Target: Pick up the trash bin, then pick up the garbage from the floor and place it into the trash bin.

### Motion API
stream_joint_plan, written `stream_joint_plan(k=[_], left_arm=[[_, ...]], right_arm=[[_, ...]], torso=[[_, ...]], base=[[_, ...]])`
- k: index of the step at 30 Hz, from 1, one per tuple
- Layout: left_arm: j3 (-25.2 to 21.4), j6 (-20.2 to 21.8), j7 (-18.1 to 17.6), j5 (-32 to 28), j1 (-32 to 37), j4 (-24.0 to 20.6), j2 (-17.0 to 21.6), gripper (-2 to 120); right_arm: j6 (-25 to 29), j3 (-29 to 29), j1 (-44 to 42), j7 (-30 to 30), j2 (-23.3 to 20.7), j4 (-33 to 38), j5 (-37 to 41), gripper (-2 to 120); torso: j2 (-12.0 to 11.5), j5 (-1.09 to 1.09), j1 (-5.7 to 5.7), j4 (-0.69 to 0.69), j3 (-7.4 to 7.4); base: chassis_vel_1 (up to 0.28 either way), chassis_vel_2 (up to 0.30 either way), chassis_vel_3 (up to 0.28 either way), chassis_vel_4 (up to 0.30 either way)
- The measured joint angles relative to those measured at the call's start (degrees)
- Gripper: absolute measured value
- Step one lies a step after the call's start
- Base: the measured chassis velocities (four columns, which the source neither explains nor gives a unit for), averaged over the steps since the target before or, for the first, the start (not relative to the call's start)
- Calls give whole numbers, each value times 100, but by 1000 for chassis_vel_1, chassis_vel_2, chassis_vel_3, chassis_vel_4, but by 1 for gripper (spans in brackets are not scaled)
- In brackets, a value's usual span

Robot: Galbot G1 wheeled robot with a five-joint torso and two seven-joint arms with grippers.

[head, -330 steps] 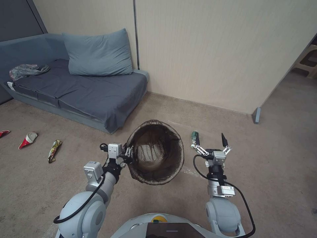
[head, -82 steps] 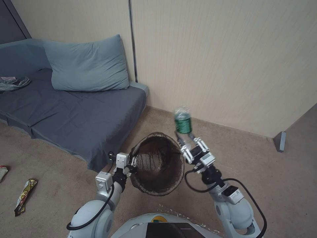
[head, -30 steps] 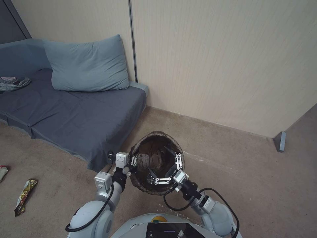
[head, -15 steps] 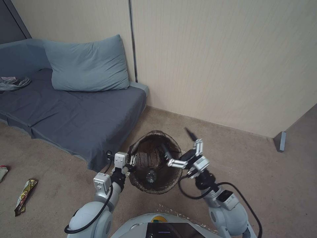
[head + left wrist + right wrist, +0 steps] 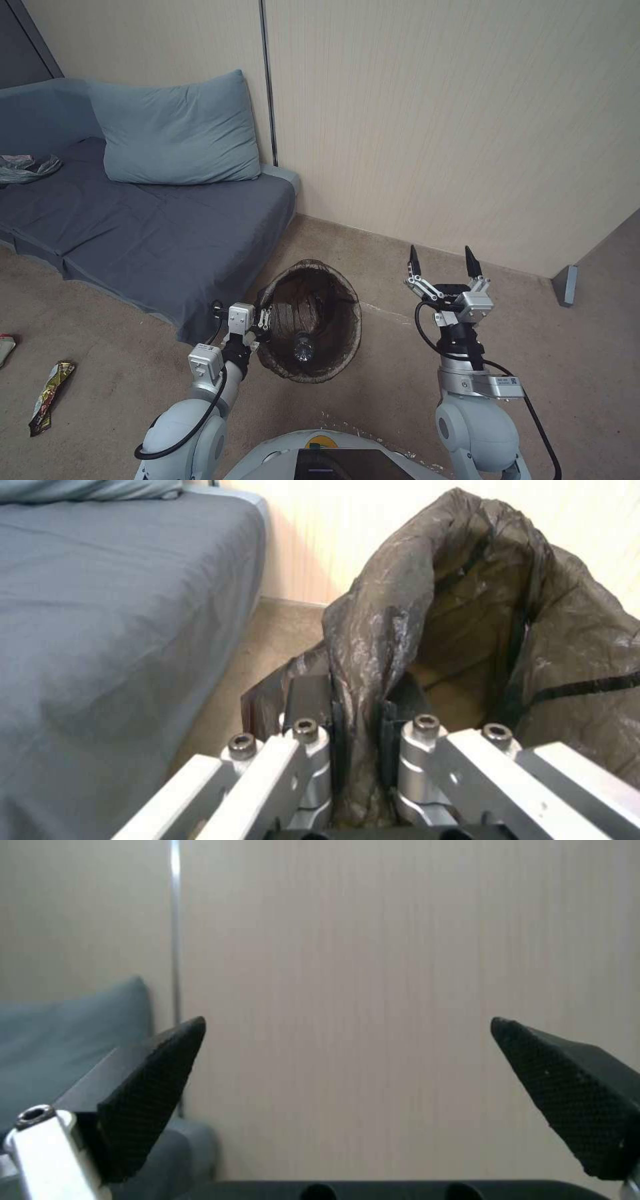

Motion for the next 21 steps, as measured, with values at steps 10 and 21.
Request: stream_joint_plan(k=[10,21], left_arm=[[-100,-152,-9,22,29,-18,45,7],[-103,-264,-26,6,27,26,40,7]], right_arm=[[36,197,-313,213,140,-580,-451,100],[65,147,-297,190,169,-658,-499,100]], torso=[[0,0,0,0,0],[0,-1,0,0,0]], base=[[0,0,0,0],[0,0,0,0]])
